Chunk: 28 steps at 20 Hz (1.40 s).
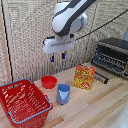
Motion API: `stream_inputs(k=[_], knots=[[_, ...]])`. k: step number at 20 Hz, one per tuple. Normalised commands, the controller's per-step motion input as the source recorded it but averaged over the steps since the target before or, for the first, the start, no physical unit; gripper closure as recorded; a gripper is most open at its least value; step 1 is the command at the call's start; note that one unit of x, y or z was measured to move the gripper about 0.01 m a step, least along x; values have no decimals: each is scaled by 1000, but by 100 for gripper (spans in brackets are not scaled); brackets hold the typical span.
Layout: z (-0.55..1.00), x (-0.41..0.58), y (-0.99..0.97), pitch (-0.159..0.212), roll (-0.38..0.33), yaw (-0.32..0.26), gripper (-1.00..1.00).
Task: Kindly position your hand close to the oven tray's handle. Softly yet firmly grasp the handle using your hand. Slowly and with caution, draw the tray out until it is fully stretched out.
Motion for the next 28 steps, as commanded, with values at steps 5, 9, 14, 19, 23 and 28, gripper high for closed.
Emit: stream_inputs(k=[5, 9, 14, 19, 23, 28], knots=[[0, -12, -227, -121, -286, 168, -100], [0, -21, -241, -100, -295, 162, -100], [0, -31, -265, -69, -311, 151, -100], [0, -35, -277, -50, -316, 146, -100], [0, -37, -277, -46, -318, 146, -100], [0, -43, -254, -35, -332, 148, -100]])
